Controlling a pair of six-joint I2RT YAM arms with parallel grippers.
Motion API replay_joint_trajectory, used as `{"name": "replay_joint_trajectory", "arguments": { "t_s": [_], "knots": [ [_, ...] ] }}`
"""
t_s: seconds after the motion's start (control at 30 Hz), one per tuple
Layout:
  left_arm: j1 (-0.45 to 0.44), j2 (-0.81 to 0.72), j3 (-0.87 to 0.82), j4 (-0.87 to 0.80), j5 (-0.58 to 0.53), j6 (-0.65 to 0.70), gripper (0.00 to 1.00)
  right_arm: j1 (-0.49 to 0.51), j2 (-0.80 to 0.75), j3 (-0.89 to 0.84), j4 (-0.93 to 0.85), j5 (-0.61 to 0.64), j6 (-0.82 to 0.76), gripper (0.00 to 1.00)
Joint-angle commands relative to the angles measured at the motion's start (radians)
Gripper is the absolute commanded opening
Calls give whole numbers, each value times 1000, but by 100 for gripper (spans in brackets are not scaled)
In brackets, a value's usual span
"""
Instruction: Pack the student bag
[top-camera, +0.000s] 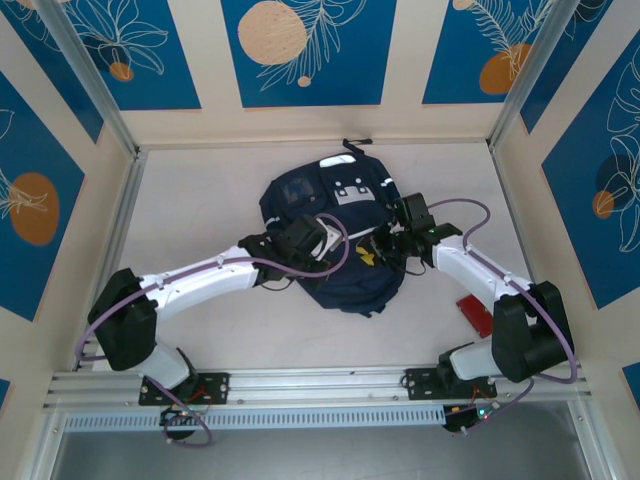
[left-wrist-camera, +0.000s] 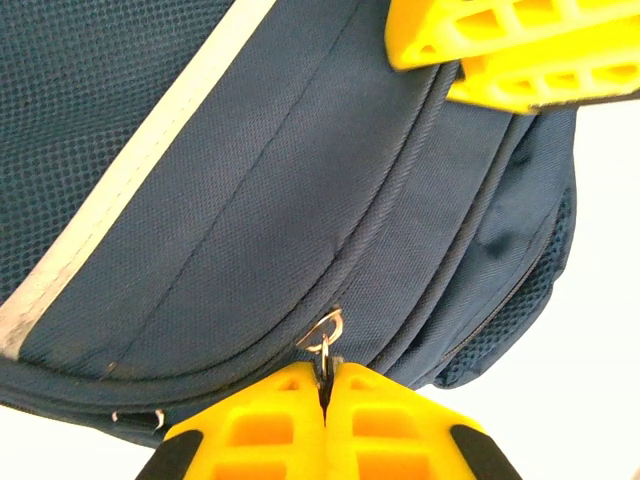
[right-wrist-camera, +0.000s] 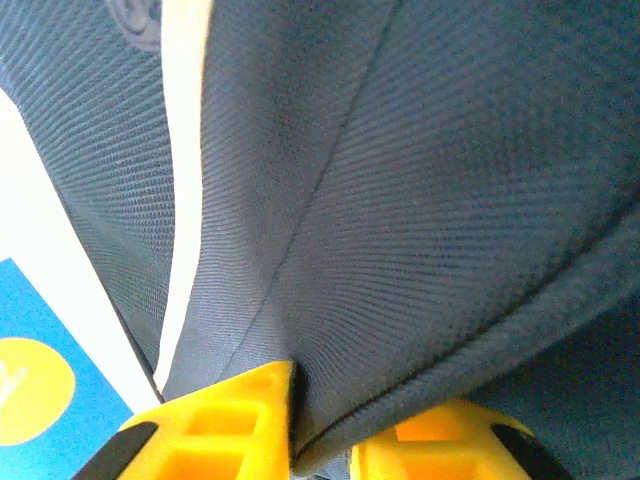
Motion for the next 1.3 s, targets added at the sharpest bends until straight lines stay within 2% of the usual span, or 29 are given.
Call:
{"name": "replay_joint_trajectory", "arguments": {
  "t_s": [0.0, 0.17, 0.37, 0.5, 0.6, 0.73, 0.8, 0.87, 0.9, 0.93, 1.03, 1.27],
  "knots": [
    [27, -18, 35, -84, -15, 35, 0, -3, 2, 18, -58, 84, -54, 13],
    [94, -64, -21, -150, -47, 43, 0, -9, -4, 44, -100, 112, -99, 11],
    [194, -85, -62, -127, -91, -3, 0, -4, 16, 81, -96, 86, -136, 10],
    [233, -70, -58, -83, -87, -19, 0, 26, 98, 141, -60, 29, -182, 12],
    [263, -58, -48, -99, -145, -45, 0, 63, 186, 206, -27, -13, -209, 13],
    [330, -79, -82, -113, -205, -93, 0, 109, 300, 321, -43, -38, -264, 17],
    [358, -97, -103, -112, -203, -106, 0, 122, 332, 374, -88, -27, -290, 26],
    [372, -114, -108, -125, -194, -108, 17, 126, 334, 405, -143, -9, -314, 43],
    [372, -126, -105, -140, -197, -112, 27, 127, 317, 407, -164, 16, -329, 55],
    [371, -142, -105, -151, -195, -117, 38, 129, 288, 405, -186, 44, -345, 62],
    [372, -189, -102, -181, -201, -138, 59, 122, 214, 406, -277, 142, -391, 71],
    [373, -278, -65, -258, -241, -195, 85, 23, -5, 251, -432, 428, -457, 82]
  ]
}}
